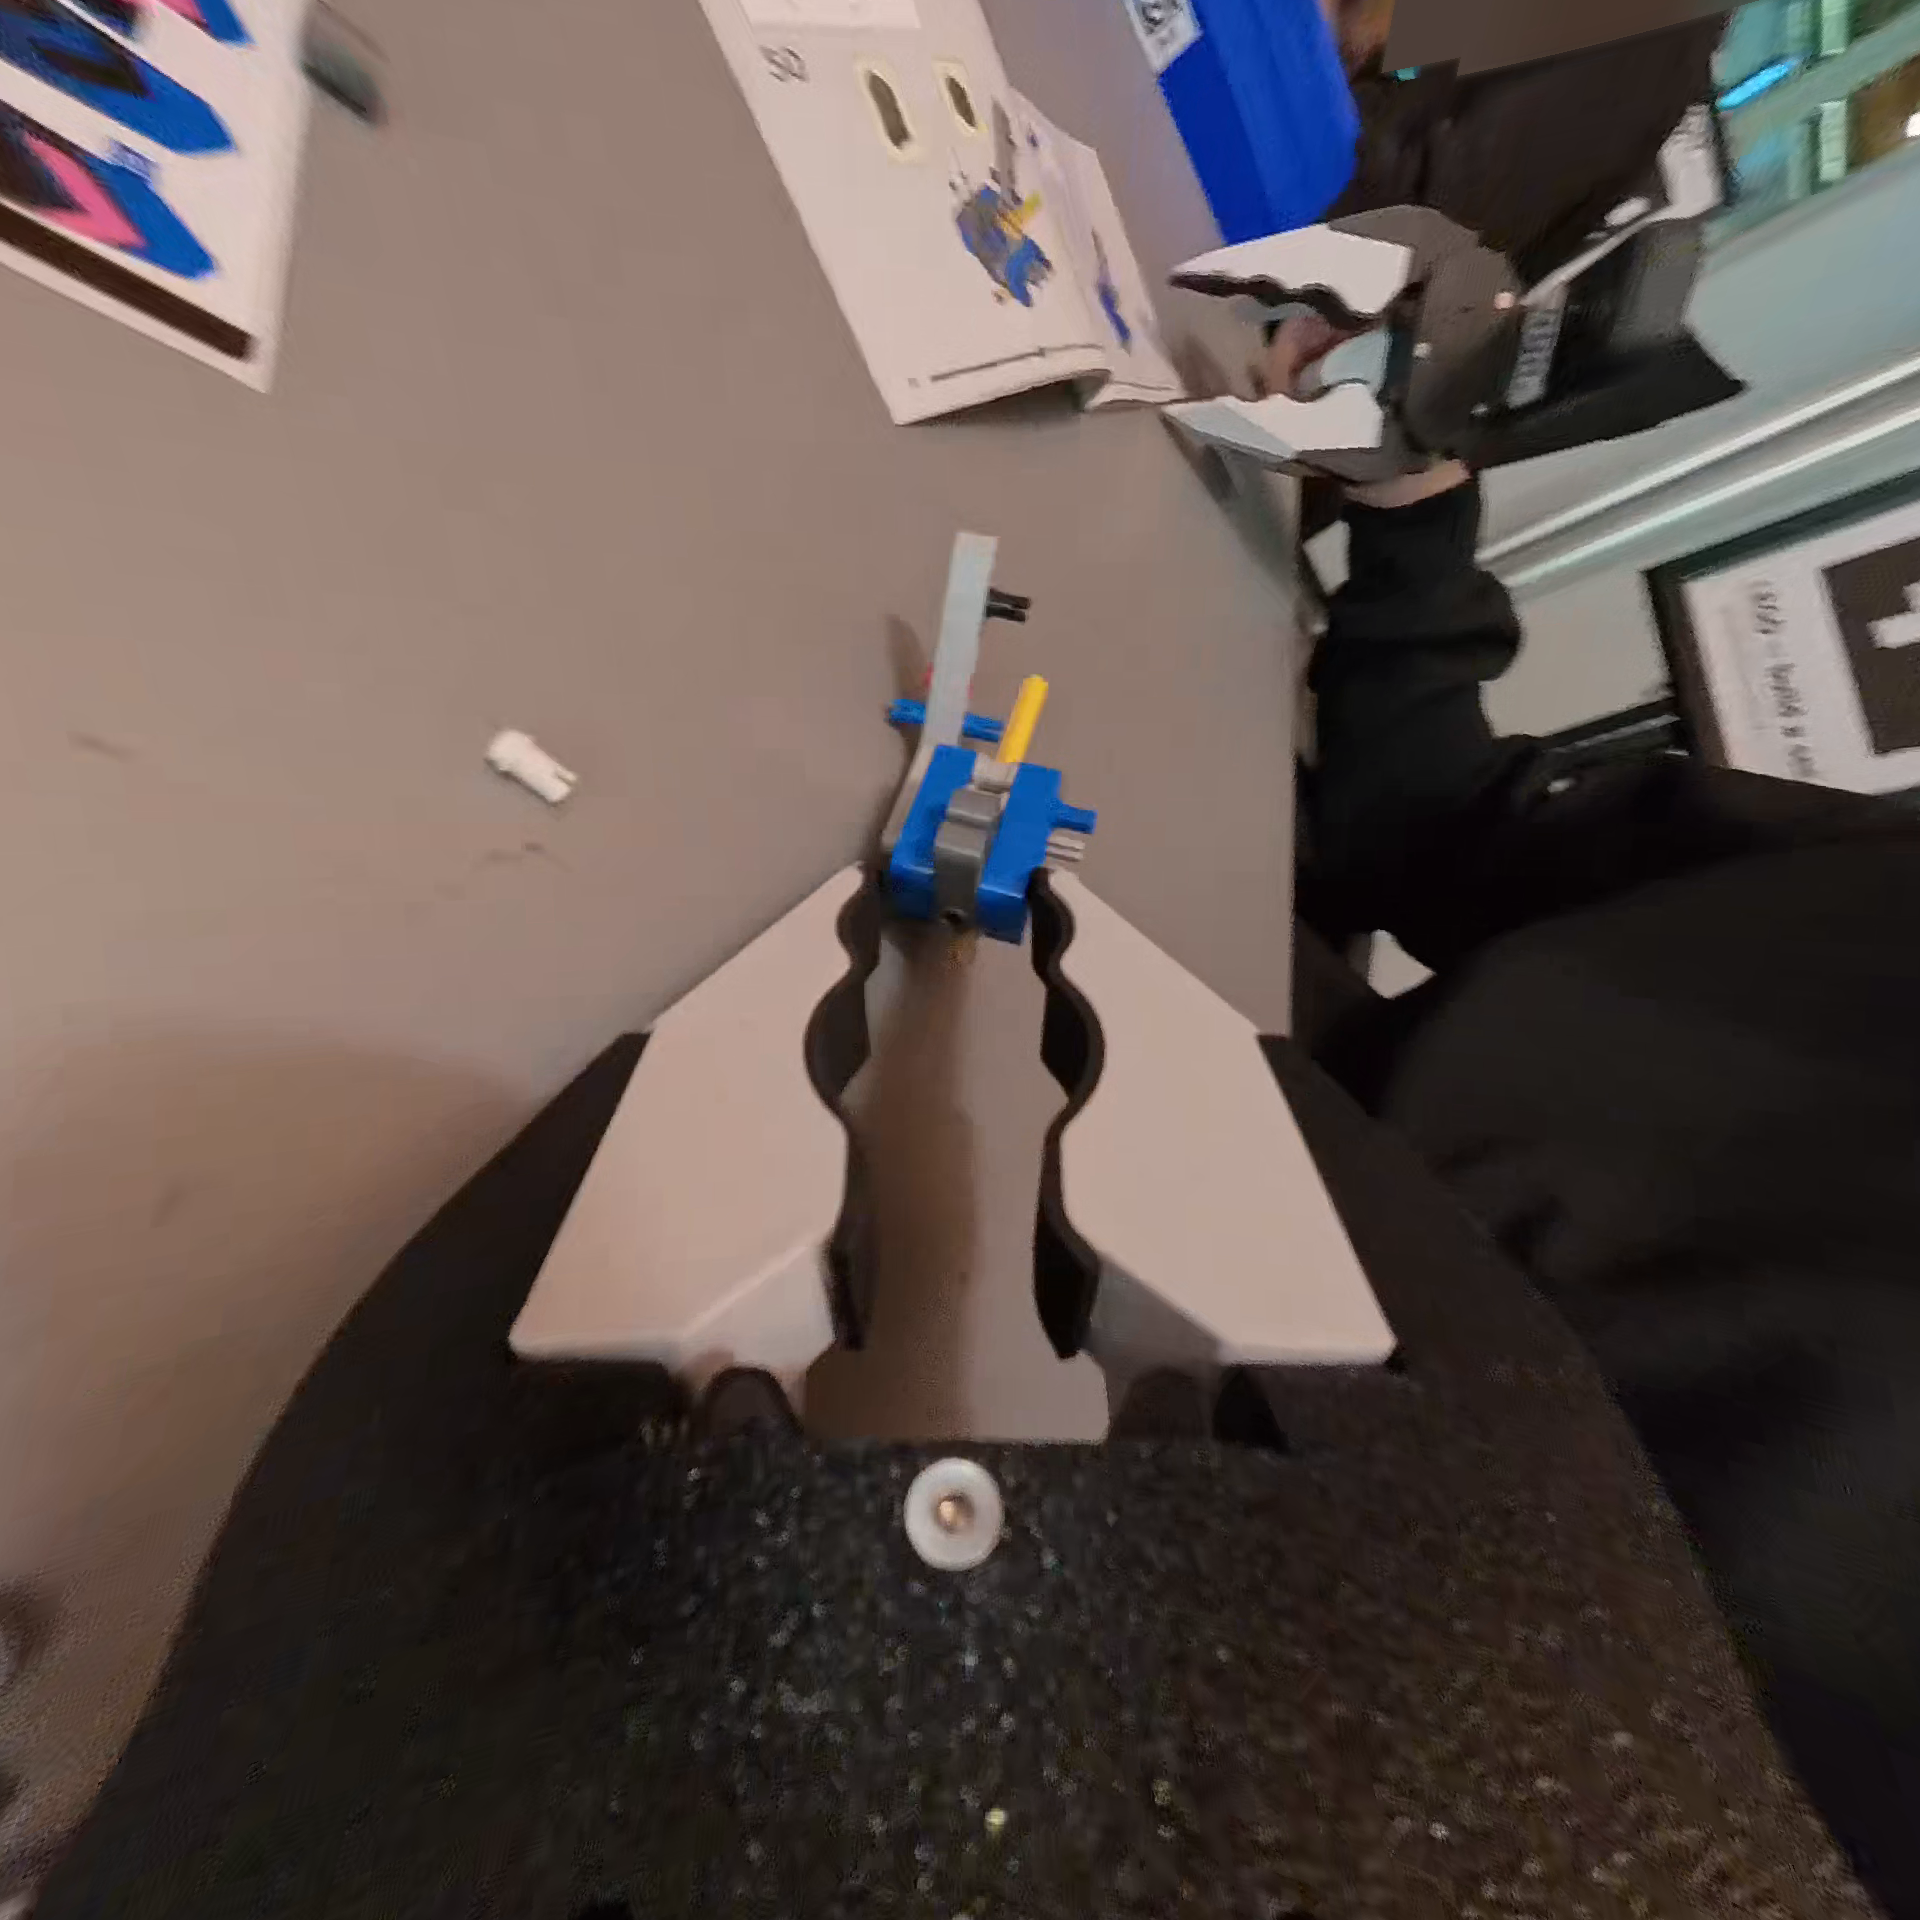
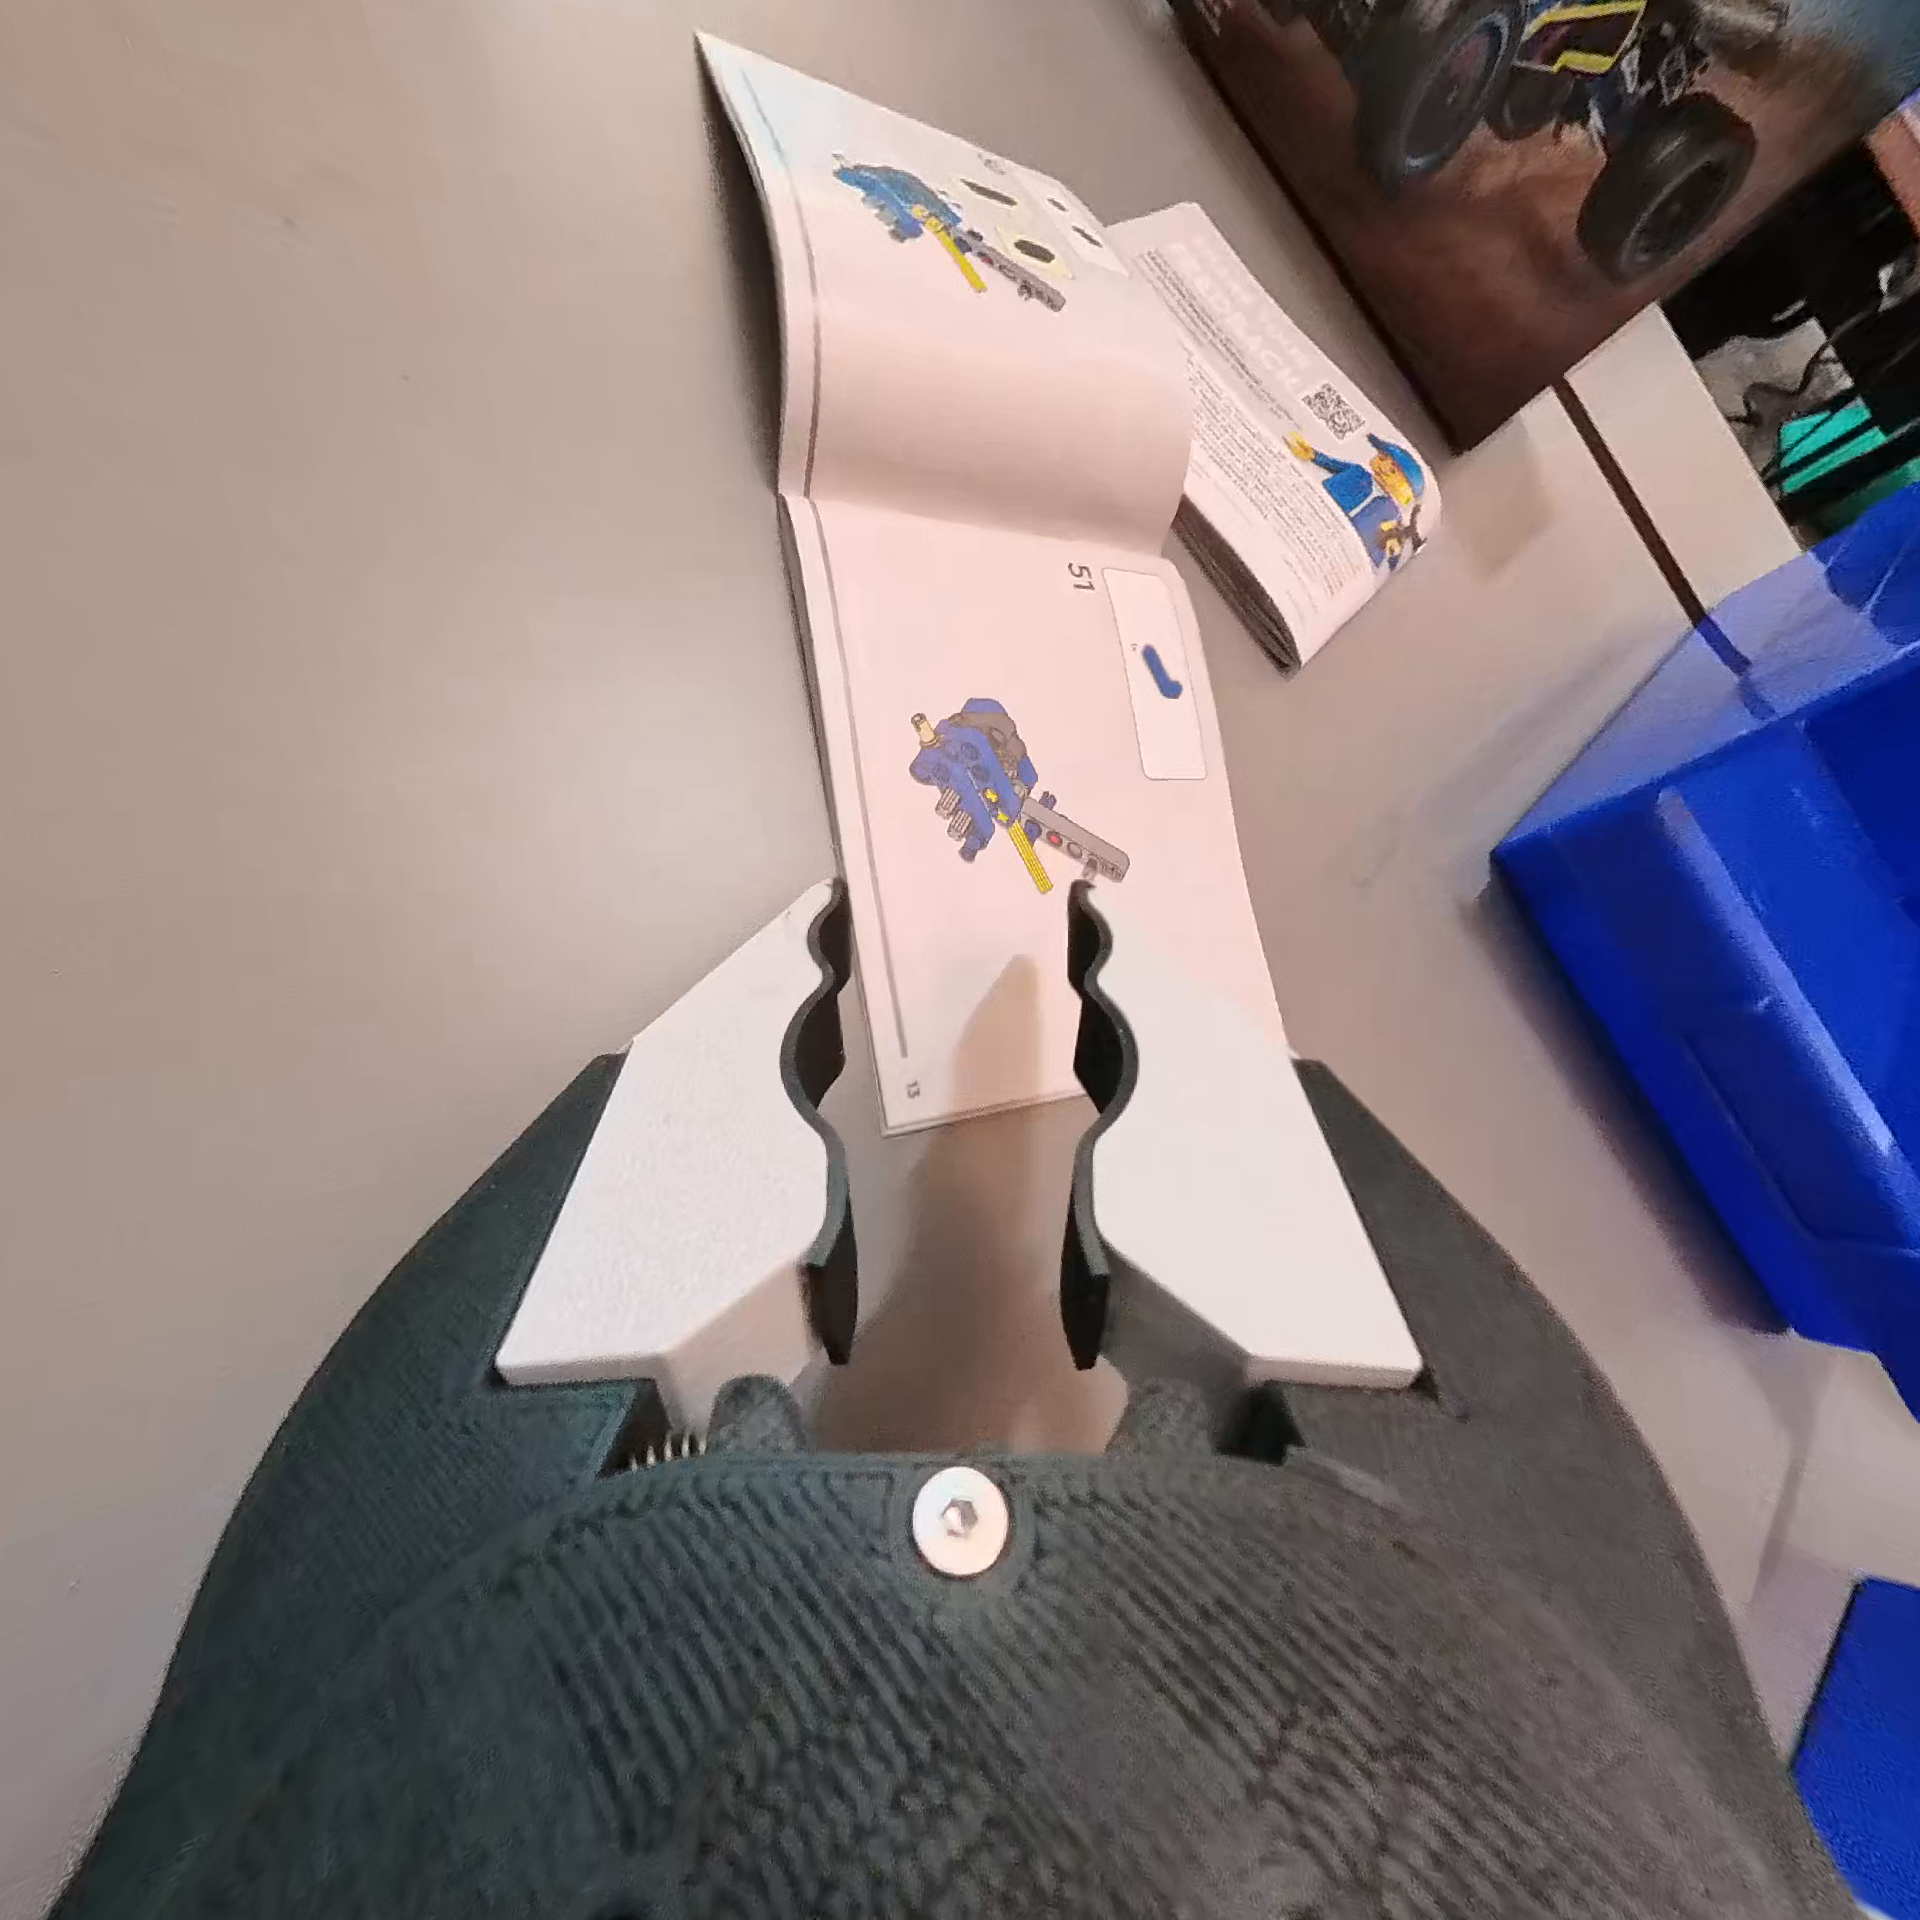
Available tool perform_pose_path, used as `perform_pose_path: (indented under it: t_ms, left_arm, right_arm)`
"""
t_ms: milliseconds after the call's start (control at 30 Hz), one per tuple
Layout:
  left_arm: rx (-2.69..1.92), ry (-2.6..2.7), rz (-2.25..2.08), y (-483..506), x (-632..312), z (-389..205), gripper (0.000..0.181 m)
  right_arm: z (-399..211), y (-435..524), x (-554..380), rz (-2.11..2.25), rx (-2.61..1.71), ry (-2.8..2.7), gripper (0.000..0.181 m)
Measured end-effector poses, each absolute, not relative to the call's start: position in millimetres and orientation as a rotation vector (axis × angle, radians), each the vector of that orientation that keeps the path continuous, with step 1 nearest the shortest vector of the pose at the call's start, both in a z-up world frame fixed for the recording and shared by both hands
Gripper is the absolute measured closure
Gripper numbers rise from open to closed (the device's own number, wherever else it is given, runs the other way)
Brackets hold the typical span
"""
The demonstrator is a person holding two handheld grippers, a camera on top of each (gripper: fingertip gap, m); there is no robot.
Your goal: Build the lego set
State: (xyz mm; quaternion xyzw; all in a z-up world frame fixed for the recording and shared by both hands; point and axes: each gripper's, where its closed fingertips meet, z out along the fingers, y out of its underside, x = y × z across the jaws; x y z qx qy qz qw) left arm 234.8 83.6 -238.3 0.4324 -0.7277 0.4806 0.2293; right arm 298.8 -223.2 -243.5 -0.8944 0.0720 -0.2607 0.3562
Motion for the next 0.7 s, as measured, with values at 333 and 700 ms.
perform_pose_path:
  t_ms: [333,700]
  left_arm:
    - [1.301,-2.517,1.399,109.2,252.5,-212.8,0.141]
    - [0.358,-3.242,1.394,-61.6,273.3,-153.8,0.146]
  right_arm:
    - [-251.3,-215.2,292.3,-0.494,-2.313,0.117,0.172]
    - [-253.1,-210.6,290.8,-0.513,-2.313,0.139,0.181]
